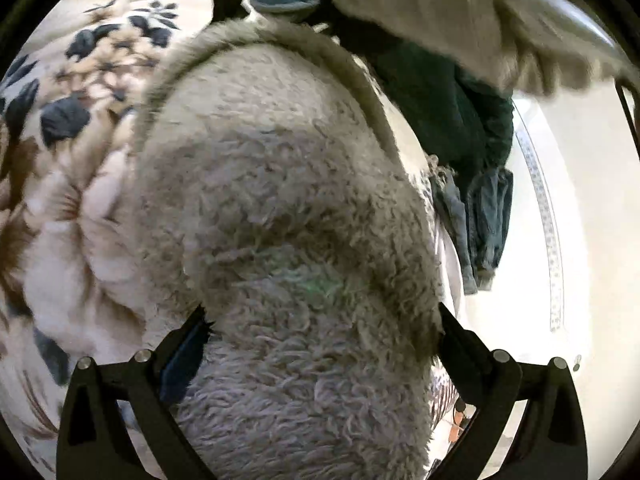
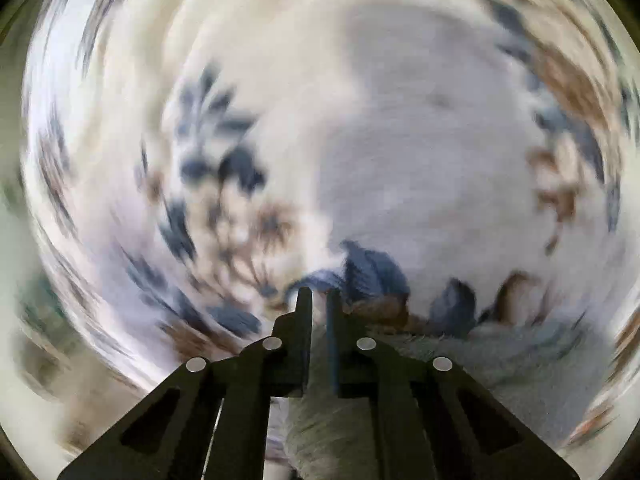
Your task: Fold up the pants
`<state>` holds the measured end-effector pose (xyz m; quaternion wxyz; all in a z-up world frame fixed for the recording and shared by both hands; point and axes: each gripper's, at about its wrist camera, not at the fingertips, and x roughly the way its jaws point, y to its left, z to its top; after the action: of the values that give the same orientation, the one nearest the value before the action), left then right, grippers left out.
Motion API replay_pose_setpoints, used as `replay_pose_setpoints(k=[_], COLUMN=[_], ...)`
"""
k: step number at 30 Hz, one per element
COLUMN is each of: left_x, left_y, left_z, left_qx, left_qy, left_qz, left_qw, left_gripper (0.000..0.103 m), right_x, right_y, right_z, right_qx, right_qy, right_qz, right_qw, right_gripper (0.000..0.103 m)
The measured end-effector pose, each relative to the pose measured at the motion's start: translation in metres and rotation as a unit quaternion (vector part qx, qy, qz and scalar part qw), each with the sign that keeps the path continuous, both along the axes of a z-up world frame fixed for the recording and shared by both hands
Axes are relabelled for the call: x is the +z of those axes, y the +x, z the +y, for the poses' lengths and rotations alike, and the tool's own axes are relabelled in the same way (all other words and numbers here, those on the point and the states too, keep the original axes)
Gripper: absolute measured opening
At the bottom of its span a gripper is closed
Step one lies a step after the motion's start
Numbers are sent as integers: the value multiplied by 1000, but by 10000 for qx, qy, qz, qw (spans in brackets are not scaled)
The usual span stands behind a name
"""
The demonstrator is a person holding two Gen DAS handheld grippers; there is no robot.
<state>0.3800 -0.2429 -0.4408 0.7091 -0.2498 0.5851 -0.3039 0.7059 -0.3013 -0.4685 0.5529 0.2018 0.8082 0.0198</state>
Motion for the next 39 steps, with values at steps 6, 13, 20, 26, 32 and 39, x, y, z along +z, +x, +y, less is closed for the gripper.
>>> replay_pose_setpoints(k=[6, 13, 20, 26, 32, 39], left_x=[10, 16, 20, 18, 20, 20], left_y=[-11, -7, -16, -15, -17, -16], left_z=[-4, -9, -26, -19, -23, -25], left_qx=[133, 148, 59, 162, 49, 131], left_qy=[30, 161, 198, 126, 283, 278], left_qz=[-90, -159, -298, -205, -334, -434], left_qw=[9999, 9996, 9993, 9996, 9990, 9986], left_gripper=[103, 103, 103, 103, 103, 103], right_x=[69, 41, 17, 31, 31, -26], right_y=[-2, -82, -9, -26, -99, -40], right_z=[91, 135, 78, 79, 114, 55], right_qx=[3754, 6884, 3994, 4227, 6139, 3991], right_qy=[-645, -1488, -1606, -783, -1493, -1948], right_qz=[-766, -599, -737, -384, -519, -65], right_qw=[9214, 7074, 8996, 9021, 7734, 8959], right_gripper=[70, 30, 4, 48, 78, 26])
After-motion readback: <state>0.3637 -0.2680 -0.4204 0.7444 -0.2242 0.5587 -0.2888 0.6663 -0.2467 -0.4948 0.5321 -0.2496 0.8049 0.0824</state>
